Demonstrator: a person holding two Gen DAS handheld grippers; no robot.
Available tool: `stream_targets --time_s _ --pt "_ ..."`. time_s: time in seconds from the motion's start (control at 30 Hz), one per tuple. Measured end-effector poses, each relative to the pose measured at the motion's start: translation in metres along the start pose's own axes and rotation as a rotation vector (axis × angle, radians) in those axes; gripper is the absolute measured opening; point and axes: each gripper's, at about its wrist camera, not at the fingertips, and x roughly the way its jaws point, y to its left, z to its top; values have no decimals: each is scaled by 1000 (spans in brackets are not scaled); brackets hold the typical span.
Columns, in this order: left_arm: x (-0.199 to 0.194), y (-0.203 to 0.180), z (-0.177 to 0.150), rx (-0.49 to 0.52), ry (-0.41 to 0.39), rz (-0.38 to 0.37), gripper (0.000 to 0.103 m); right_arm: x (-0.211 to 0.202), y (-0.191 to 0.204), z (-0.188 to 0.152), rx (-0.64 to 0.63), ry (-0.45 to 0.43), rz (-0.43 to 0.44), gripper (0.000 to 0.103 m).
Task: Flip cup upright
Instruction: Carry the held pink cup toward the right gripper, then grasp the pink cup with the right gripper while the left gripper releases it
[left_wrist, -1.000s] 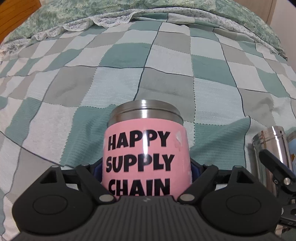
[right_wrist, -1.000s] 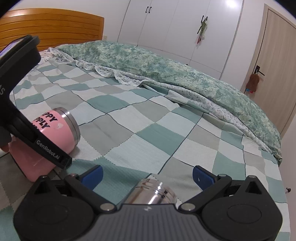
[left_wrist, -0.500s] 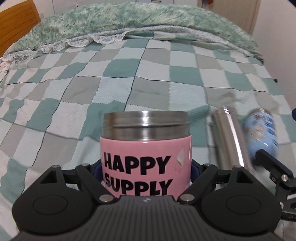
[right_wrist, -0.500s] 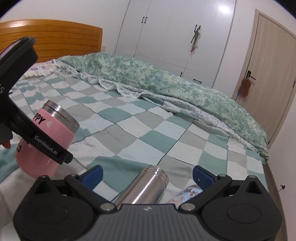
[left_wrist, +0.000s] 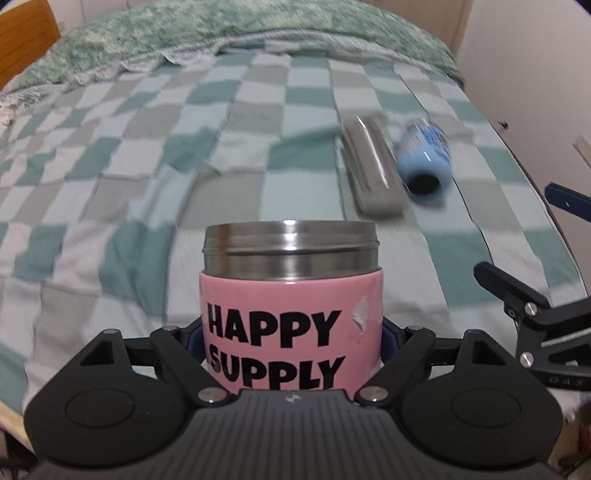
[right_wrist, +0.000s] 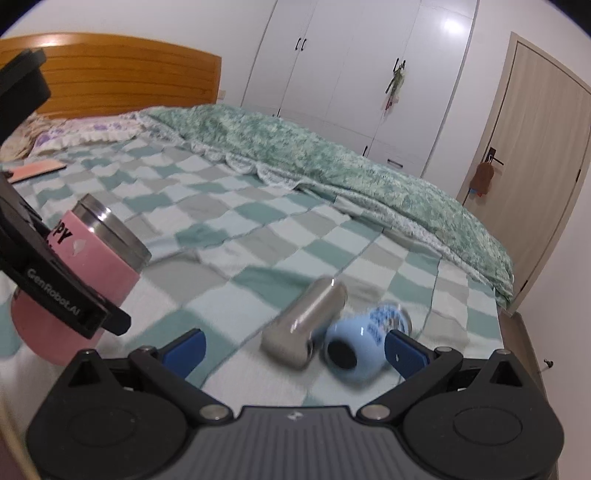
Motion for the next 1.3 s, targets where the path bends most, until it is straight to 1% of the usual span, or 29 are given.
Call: stream_targets --time_s 0.07,0.13,0.2,0.27,0.47,0.7,0.77,0.83,0.93,1.1,1.2,1.3 --pt "0 -9 -15 16 26 -22 85 -9 2 -12 4 15 -2 103" --pt "4 -17 -29 23 69 -73 85 -17 1 -25 13 30 -4 103" --pt "11 -26 -38 33 107 -93 85 -23 0 -37 25 44 -6 103" --pt "19 -35 -44 55 121 -87 85 -27 -3 -47 33 58 -7 103" --pt "42 -45 -48 55 145 -94 85 -25 -9 -73 54 110 -17 103" --pt "46 -44 -47 58 137 -90 86 -24 -10 -81 67 131 -21 103" --pt "39 -43 -48 80 106 -73 103 -24 -8 -80 69 133 -21 103" --pt "26 -41 -47 93 59 -74 103 -26 -6 -78 73 131 -20 103" --pt "9 -35 -45 88 28 -101 103 -31 -1 -77 80 130 -16 103" --pt "-18 -16 -48 113 -73 -68 103 -36 7 -69 112 128 7 103" --pt "-23 2 -51 112 -112 -47 103 -33 20 -59 122 130 23 103" --pt "-25 24 -55 120 -157 -50 103 -25 34 -48 136 142 40 103"
